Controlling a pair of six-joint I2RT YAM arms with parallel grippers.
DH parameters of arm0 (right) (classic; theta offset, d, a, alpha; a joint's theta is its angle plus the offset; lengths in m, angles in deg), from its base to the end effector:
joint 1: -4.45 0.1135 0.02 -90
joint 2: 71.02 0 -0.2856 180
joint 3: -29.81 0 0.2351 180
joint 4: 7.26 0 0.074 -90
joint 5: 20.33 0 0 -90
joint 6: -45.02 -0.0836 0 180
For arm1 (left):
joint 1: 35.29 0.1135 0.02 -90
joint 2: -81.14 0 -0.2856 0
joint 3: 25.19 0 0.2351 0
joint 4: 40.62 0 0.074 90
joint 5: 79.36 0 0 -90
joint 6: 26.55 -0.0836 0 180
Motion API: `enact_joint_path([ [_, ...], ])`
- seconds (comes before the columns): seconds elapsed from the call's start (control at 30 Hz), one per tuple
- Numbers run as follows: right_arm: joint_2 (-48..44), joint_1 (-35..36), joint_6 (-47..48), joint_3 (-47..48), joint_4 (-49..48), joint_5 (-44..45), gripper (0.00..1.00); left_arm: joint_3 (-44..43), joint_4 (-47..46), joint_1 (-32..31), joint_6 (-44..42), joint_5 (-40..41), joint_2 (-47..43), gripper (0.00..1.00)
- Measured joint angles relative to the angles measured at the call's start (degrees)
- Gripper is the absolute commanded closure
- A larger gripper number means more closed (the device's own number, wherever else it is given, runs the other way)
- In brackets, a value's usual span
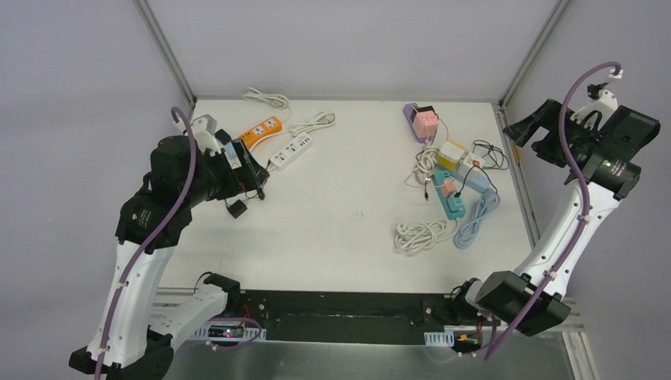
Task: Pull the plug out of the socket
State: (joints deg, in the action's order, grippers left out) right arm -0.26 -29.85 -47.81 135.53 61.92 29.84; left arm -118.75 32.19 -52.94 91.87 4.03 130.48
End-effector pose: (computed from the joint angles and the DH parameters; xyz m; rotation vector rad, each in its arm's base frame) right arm 0.2225 -0.0870 0.4401 0.2740 2.0234 0.4115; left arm 0.1308 -0.0517 0.4190 -0.1267 2.1201 -0.6061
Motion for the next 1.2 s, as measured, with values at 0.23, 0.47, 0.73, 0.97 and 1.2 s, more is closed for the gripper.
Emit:
enact_joint_path([
  [0.23, 0.72, 0.00, 1.01, 0.74, 0.31, -1.38, 0.00, 2.14, -1.70, 0.00, 0.13, -0.02, -0.02, 0.01],
  [0.47, 1.20, 0.00, 1.05, 0.74, 0.35, -1.66, 0.00, 4.22, -3.30, 0.00, 1.01, -0.59, -1.03, 0.01],
  [0.73, 1.20, 0.00, 1.40, 0.76, 0.59, -2.67, 0.00, 6.60, -4.11, 0.00, 2.54, -1.31, -3.50, 0.01],
  [0.97, 1.20, 0.00, 1.42, 0.76, 0.74, -3.04, 0.00, 8.79, -4.28, 0.00, 4.42, -1.66, -5.88, 0.01],
  [1.2, 1.20, 0.00, 1.42, 0.76, 0.74, -3.08, 0.00, 9.79, -4.50, 0.00, 5.27, -2.47, -7.21, 0.01],
])
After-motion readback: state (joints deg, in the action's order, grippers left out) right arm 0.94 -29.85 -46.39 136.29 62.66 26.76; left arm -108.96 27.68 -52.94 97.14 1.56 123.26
